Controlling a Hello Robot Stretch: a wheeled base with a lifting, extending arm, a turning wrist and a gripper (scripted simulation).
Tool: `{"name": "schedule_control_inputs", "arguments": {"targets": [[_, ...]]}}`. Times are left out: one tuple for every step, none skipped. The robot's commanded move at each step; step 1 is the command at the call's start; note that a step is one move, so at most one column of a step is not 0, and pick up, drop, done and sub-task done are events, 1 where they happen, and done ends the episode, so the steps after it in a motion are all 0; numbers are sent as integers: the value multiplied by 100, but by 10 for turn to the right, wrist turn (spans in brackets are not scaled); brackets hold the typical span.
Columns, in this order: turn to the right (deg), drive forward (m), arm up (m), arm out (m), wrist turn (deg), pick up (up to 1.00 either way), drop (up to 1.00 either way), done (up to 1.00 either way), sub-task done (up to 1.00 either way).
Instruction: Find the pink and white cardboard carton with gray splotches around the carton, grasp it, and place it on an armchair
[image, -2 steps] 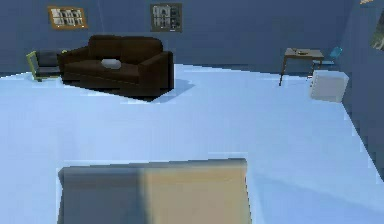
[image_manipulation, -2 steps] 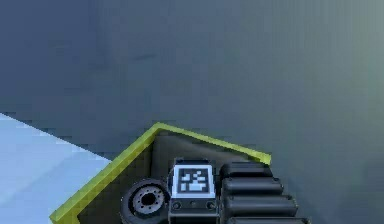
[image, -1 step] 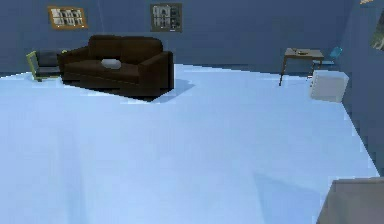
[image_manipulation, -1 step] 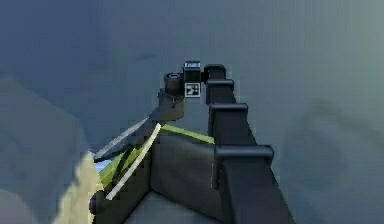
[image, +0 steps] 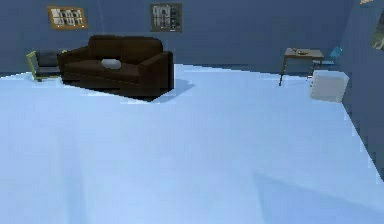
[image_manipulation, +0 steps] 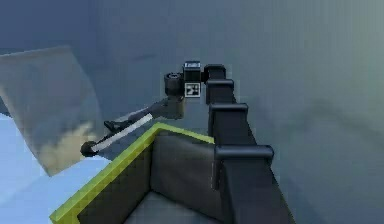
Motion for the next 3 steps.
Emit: {"name": "schedule_control_inputs", "arguments": {"targets": [[0, 0, 0, 0, 450, 0, 0, 0, 0], [0, 0, 0, 0, 390, 0, 0, 0, 0], [0, 0, -48, 0, 0, 0, 0, 0, 0]]}}
